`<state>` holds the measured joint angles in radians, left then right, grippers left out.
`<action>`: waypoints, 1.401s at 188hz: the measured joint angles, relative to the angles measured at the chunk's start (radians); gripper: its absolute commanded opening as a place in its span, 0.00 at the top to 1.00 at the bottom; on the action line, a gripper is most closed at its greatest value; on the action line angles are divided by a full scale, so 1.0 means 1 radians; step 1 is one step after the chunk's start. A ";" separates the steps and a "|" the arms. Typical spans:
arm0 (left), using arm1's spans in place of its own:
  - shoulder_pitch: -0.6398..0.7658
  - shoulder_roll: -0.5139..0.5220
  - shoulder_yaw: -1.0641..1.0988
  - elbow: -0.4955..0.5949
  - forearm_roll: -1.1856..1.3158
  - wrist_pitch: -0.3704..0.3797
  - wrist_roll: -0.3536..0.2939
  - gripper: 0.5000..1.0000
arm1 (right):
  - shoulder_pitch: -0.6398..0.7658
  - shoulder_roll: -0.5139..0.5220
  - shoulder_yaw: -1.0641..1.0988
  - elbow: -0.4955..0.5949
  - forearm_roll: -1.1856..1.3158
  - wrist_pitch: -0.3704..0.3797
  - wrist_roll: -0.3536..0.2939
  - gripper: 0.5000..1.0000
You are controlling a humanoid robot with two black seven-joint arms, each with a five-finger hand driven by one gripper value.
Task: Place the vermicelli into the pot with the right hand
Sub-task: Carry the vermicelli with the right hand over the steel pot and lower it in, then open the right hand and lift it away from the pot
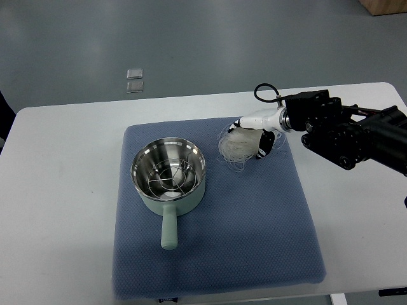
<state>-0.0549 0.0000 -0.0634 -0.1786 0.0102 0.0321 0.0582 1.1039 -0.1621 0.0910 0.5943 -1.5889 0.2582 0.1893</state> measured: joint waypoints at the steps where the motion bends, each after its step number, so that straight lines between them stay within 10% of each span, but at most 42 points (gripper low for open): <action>1: 0.000 0.000 0.000 0.000 0.000 0.000 0.000 0.00 | 0.000 0.000 -0.001 -0.001 0.000 -0.001 0.000 1.00; 82: 0.000 0.000 -0.001 0.000 0.000 0.002 0.000 0.00 | 0.041 -0.037 0.027 0.040 0.037 -0.115 0.012 1.00; 157: 0.000 0.000 -0.001 0.001 0.000 0.002 0.000 0.00 | 0.113 -0.206 0.154 0.467 0.139 -0.092 0.028 1.00; 255: 0.000 0.000 0.000 0.001 -0.001 0.000 0.000 0.00 | 0.062 -0.004 0.142 0.507 0.133 -0.089 0.050 1.00; 264: 0.000 0.000 0.000 0.001 -0.001 0.000 0.000 0.00 | 0.050 0.005 0.139 0.498 0.130 -0.092 0.049 0.81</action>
<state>-0.0550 0.0000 -0.0630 -0.1778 0.0091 0.0320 0.0583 1.1542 -0.1570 0.2305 1.0922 -1.4585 0.1664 0.2387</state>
